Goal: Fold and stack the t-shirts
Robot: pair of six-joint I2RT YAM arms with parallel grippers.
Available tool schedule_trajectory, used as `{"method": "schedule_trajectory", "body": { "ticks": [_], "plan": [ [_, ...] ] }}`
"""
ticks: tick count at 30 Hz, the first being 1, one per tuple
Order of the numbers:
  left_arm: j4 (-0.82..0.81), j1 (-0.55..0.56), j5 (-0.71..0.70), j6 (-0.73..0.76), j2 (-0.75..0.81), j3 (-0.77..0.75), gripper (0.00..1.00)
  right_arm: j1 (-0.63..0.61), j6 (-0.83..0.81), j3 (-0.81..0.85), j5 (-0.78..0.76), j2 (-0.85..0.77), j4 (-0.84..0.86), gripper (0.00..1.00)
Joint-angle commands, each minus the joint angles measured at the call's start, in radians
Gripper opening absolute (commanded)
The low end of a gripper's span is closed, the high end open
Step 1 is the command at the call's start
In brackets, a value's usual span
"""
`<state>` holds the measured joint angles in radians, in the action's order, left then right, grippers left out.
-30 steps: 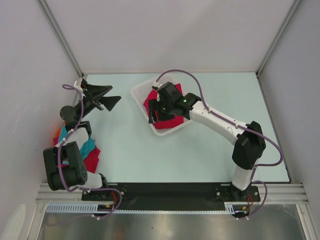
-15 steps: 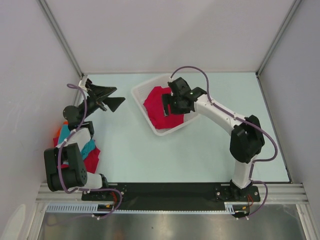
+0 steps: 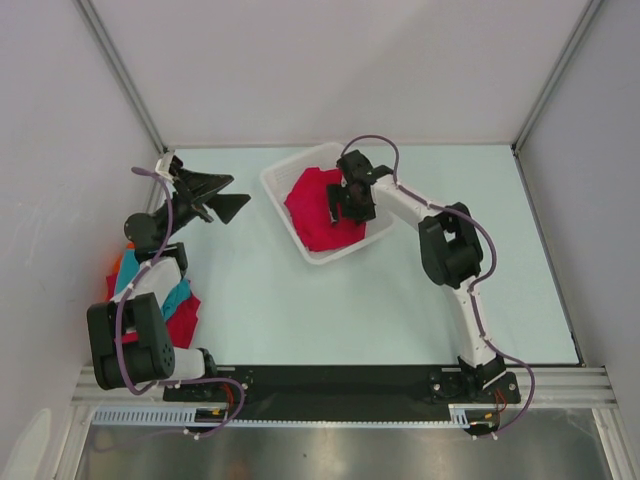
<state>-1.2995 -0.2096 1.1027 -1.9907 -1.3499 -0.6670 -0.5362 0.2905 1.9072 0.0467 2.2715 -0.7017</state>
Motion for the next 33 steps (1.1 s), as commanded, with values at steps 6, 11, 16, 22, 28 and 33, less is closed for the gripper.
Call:
{"method": "schedule_trajectory", "body": {
  "ticks": [6, 11, 16, 22, 28, 33],
  "plan": [
    [-0.429, 0.006, -0.003, 0.001, -0.005, -0.036, 1.0, 0.01, -0.017, -0.013, 0.099, 0.042, 0.047, 0.0],
    [-0.429, 0.006, -0.003, 0.01, -0.02, -0.036, 1.0, -0.001, -0.037, 0.012, 0.03, -0.09, 0.027, 0.0],
    [-0.429, 0.006, 0.0, 0.021, -0.037, -0.033, 1.0, -0.002, -0.069, 0.247, -0.079, -0.242, -0.074, 0.0],
    [-0.429, 0.01, 0.003, 0.033, -0.068, -0.023, 1.0, -0.004, -0.088, 0.579, -0.247, -0.404, -0.223, 0.0],
    [-0.429, 0.021, 0.003, 0.047, -0.089, -0.02, 1.0, 0.001, -0.1, 0.409, -0.571, -0.697, -0.157, 0.0],
    [-0.429, 0.05, -0.01, 0.061, -0.117, -0.019, 1.0, 0.129, -0.044, 0.207, -0.556, -0.762, -0.225, 0.0]
  ]
}}
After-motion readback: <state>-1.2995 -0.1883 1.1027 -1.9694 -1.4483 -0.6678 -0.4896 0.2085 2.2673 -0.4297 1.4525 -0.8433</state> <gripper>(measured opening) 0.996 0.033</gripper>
